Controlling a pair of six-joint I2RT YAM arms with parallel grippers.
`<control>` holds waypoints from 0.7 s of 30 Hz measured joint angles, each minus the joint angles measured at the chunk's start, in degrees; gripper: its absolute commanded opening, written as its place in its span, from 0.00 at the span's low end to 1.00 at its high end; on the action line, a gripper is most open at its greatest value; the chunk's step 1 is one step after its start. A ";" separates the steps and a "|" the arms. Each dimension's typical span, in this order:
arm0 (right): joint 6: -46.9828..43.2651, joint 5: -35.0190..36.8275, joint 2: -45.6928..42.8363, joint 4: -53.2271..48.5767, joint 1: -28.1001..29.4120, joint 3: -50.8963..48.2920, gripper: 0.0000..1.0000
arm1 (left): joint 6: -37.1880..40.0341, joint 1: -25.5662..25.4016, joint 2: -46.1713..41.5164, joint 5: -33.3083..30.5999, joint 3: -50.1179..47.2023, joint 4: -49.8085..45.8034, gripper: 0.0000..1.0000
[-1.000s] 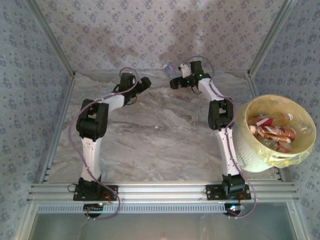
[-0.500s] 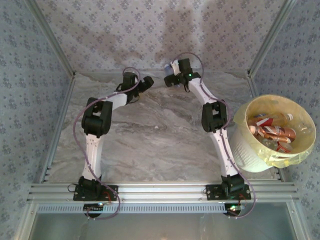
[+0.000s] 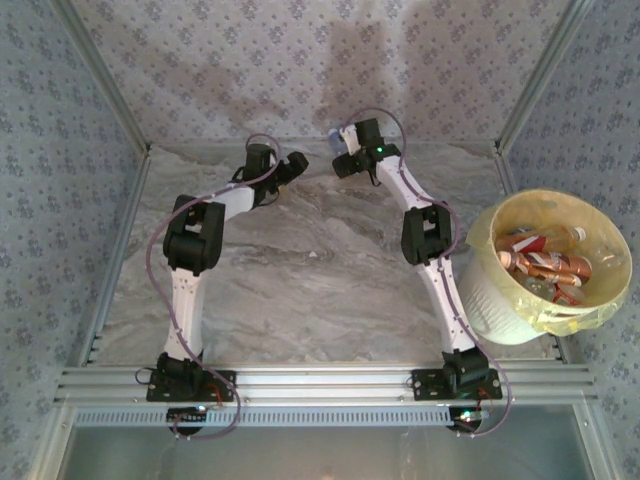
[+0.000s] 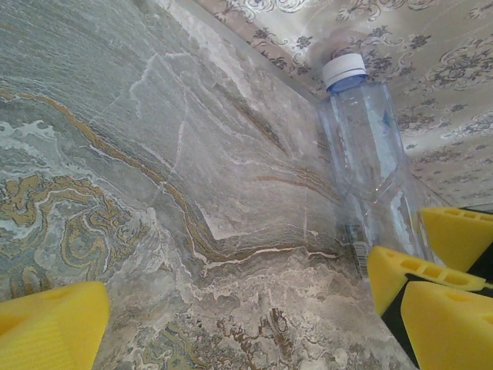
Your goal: Put the plastic bottles in the bin
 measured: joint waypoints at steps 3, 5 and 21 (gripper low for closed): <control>-0.92 -0.02 0.13 -1.55 0.09 0.00 0.73 | -0.26 0.00 0.00 0.11 0.00 0.31 0.98; -1.57 0.02 0.24 -2.16 0.09 0.00 0.65 | -0.42 0.00 0.00 0.22 0.00 0.72 0.98; -0.87 7.10 -22.82 3.67 3.08 -35.30 0.52 | -1.29 0.02 -3.43 2.49 -7.54 4.15 0.98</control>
